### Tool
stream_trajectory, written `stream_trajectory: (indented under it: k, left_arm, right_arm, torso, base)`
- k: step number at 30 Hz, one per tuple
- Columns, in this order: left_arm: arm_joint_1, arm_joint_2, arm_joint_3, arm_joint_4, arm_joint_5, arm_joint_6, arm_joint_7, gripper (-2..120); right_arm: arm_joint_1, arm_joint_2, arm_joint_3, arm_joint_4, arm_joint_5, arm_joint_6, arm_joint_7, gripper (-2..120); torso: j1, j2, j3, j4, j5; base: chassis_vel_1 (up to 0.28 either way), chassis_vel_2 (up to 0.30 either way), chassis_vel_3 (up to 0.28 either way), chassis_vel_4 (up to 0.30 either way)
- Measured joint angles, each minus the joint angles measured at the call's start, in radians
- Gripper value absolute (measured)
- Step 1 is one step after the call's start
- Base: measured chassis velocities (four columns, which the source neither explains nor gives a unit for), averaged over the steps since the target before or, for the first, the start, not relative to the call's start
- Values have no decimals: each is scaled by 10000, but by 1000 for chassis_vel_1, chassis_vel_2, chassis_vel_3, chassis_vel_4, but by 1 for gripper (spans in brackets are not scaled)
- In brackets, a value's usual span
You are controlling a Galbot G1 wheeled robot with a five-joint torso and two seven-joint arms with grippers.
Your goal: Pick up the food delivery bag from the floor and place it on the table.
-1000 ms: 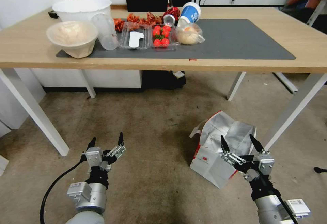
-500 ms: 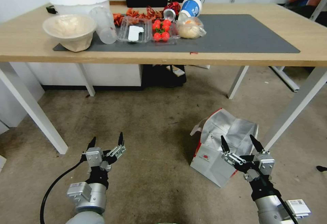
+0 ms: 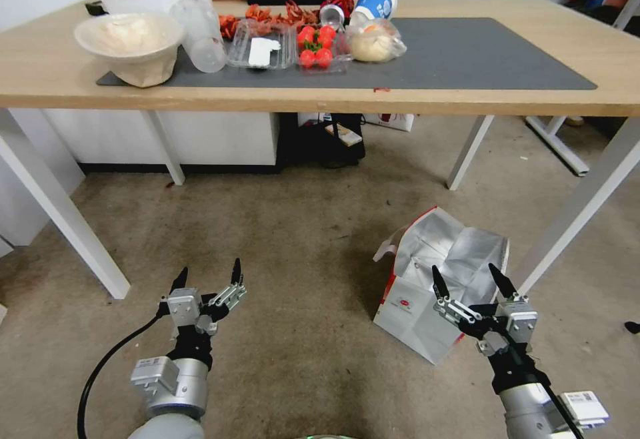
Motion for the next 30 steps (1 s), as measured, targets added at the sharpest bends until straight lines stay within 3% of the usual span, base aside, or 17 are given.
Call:
stream_trajectory:
  k: [8,30]
  left_arm:
    - [9,-11,1,-10,14,-5,0,100]
    - [50,-41,16,-10,70,-55,12,100]
  right_arm:
    - [-7,13,-10,-4,-6,12,0,100]
    - [-9,16,-23,-40,-5,44,-26,100]
  torso:
    - [-50,-238,-84,0,0]
    - [-49,-181,-85,0,0]
  base:
    - [0,0,0,0]
    - [0,0,0,0]
